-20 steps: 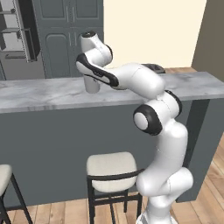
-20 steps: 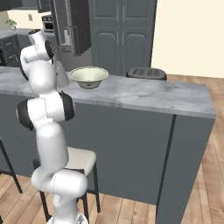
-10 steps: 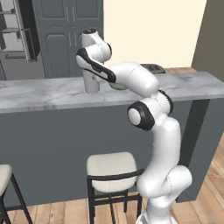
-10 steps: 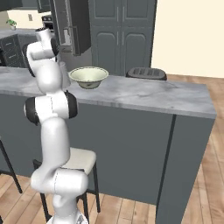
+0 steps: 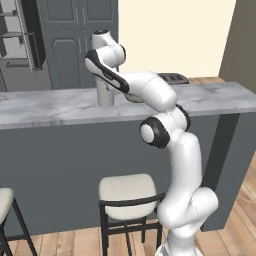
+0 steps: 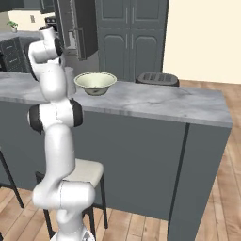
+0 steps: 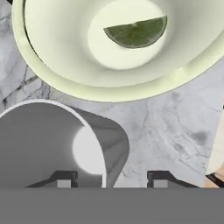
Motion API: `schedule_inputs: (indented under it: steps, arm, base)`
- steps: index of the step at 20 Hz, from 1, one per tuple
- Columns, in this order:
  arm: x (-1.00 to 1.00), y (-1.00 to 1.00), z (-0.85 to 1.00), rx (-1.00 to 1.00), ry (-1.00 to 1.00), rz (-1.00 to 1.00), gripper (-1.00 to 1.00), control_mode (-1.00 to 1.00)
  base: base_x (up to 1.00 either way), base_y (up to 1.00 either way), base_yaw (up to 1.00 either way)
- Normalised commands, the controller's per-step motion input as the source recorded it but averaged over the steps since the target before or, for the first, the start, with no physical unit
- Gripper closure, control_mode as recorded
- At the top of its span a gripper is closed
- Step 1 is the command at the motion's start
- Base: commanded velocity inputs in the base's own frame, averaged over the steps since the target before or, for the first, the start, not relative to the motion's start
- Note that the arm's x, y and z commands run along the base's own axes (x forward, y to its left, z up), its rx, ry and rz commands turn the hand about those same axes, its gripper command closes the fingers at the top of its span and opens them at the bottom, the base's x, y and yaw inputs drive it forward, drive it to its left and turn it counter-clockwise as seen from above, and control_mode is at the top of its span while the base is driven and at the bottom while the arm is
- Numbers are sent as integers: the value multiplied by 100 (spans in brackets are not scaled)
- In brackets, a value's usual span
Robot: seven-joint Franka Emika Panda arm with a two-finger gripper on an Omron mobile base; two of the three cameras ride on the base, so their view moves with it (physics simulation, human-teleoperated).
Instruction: There is a bowl on the dining counter. Grab a lemon wedge from the fridge and place it in the bowl. Then get the liquor bottle and glass cup from the cabinet and place them next to the bowl.
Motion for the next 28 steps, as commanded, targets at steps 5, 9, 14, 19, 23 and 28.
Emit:
schedule_inputs:
  steps: [5,9,14,19,23,28]
  arm:
    - [-41,0,9,0,-15,-1,-100,-100]
    - [-77,-6,44,1,-29,0,-100,-100]
    - [-100,-23,58,3,-39,0,-100,-100]
    - [-100,-50,46,2,-37,6,-100,-100]
    - [-100,-91,17,4,-17,28,-100,-100]
    - [-98,-98,1,1,-1,39,-100,-100]
  base:
    - [0,0,0]
    - [0,0,0]
    - [0,0,0]
    - [0,0,0]
    - [0,0,0]
    - [0,0,0]
